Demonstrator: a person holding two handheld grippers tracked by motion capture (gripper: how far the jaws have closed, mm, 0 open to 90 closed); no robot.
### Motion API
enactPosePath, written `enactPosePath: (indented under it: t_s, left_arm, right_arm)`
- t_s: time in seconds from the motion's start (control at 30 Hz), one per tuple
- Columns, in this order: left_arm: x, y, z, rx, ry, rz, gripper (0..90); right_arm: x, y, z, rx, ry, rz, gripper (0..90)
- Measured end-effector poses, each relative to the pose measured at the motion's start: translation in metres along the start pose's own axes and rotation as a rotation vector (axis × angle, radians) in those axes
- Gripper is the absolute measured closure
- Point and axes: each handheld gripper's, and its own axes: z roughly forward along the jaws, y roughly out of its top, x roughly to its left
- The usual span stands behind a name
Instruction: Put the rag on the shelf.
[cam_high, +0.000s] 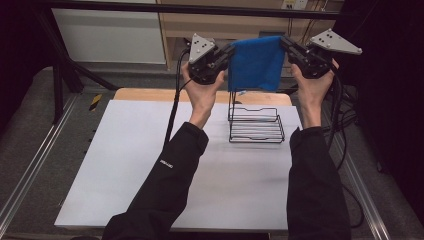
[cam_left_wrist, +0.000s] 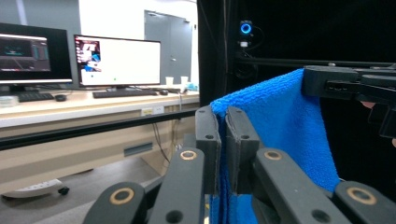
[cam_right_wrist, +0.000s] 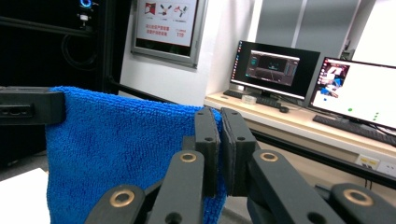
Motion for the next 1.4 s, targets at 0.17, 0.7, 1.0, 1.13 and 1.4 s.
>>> enactPosePath:
  t_s: [0.17, 0.7, 1.0, 1.13, 1.4]
  left_arm:
    - [0.003, 0.004, 0.003, 0.006, 0.013, 0.020, 84.5]
    - [-0.024, 0.001, 0.030, 0.030, -0.033, 0.031, 84.5]
    - [-0.028, -0.013, 0.030, 0.060, -0.049, 0.066, 84.4]
    - [-0.017, -0.008, 0.026, 0.050, -0.020, 0.064, 84.5]
    - [0.001, 0.010, 0.001, 0.004, 0.015, 0.089, 84.5]
  right_arm:
    - [-0.001, 0.002, 0.010, 0.003, 0.006, -0.016, 86.4]
    - [-0.029, -0.006, -0.010, 0.002, -0.049, -0.003, 86.4]
    - [-0.036, -0.023, -0.008, 0.031, -0.045, -0.014, 86.4]
    - [-0.031, -0.020, -0.001, 0.026, -0.023, -0.012, 86.4]
    - [-0.014, -0.002, 0.021, -0.020, 0.041, -0.007, 86.4]
